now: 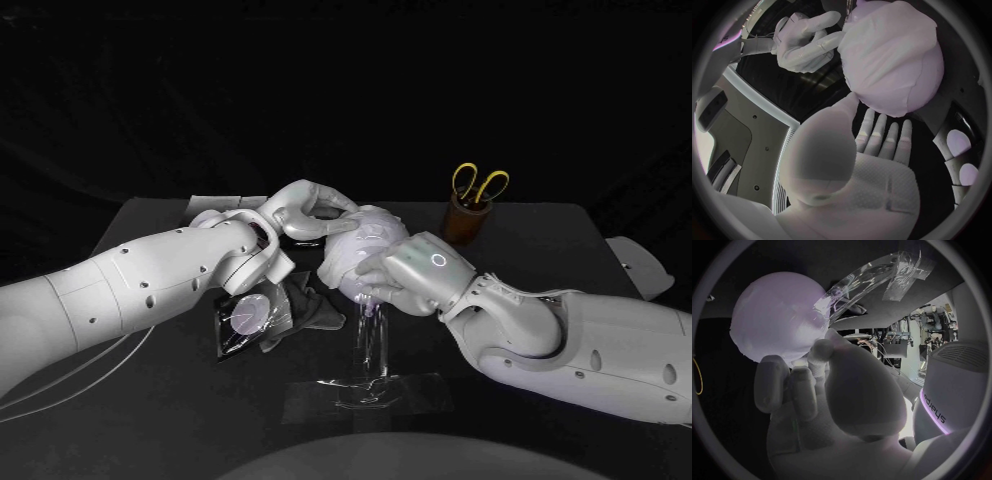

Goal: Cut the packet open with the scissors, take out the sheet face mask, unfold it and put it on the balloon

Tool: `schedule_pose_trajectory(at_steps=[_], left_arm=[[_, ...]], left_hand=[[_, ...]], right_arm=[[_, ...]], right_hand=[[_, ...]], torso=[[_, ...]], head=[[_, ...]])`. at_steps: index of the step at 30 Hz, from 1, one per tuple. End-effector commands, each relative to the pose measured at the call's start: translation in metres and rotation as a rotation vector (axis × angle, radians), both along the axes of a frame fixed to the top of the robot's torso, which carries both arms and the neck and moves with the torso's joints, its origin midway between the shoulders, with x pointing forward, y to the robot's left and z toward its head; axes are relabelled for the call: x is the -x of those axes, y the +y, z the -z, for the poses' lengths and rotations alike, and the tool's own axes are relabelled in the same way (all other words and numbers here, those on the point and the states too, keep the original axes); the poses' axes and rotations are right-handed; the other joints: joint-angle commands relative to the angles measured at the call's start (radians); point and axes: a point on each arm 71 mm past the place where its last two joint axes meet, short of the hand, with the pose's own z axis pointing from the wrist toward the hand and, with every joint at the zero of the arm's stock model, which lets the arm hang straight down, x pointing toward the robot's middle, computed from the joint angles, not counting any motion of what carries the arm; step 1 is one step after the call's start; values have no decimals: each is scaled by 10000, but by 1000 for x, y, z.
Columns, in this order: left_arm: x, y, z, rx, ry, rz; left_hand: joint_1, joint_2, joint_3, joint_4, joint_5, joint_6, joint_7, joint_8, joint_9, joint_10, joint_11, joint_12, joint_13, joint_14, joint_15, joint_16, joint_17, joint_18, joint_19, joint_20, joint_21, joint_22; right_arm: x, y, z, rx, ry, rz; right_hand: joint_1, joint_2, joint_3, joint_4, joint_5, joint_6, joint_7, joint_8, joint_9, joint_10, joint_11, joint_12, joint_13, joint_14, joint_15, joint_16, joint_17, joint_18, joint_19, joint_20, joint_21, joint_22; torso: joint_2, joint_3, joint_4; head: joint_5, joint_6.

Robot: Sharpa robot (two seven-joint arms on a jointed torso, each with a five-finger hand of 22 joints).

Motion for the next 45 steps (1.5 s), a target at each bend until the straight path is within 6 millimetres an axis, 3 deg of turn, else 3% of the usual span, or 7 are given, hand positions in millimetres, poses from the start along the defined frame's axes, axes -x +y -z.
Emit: schedule_pose_trajectory(at_steps=[1,10,45], left_arm=[[0,-3,1,-232,134,246],[-3,-5,4,-429,169,235],[-10,-8,7,-573,322,125]], left_hand=[[188,40,-43,-45,-12,106,-3,-38,-18,16,6,-45,-9,-23,-62,-77,-20,-81,-84,-24,-62,-33],[375,124,42,-120,-11,229,24,-65,-28,220,85,-60,4,-3,-194,-137,-56,-70,-92,-29,-120,-94],[461,169,126,-161,-13,318,108,-108,-48,336,193,-67,6,155,-289,-145,-46,-59,-109,-37,-166,-151]], right_arm=[[2,3,-4,-292,-375,-205],[-1,6,-3,-274,-367,-224],[-13,13,7,677,-313,414]], right_hand=[[104,-26,143,-27,-17,27,21,-43,-2,1104,16,7082,8270,1094,23,35,2626,-138,53,69,85,399],[87,-9,261,-45,-26,135,8,-22,16,1104,9,7082,8270,1094,22,35,2626,-158,113,82,174,502],[28,-62,434,-113,-76,358,-75,33,60,1104,-52,7082,8270,1094,-14,35,2626,-164,127,67,222,578]], torso=[[7,-5,6],[0,-22,6],[7,-12,13]], head=[[-8,2],[-28,-26],[-26,-116]])
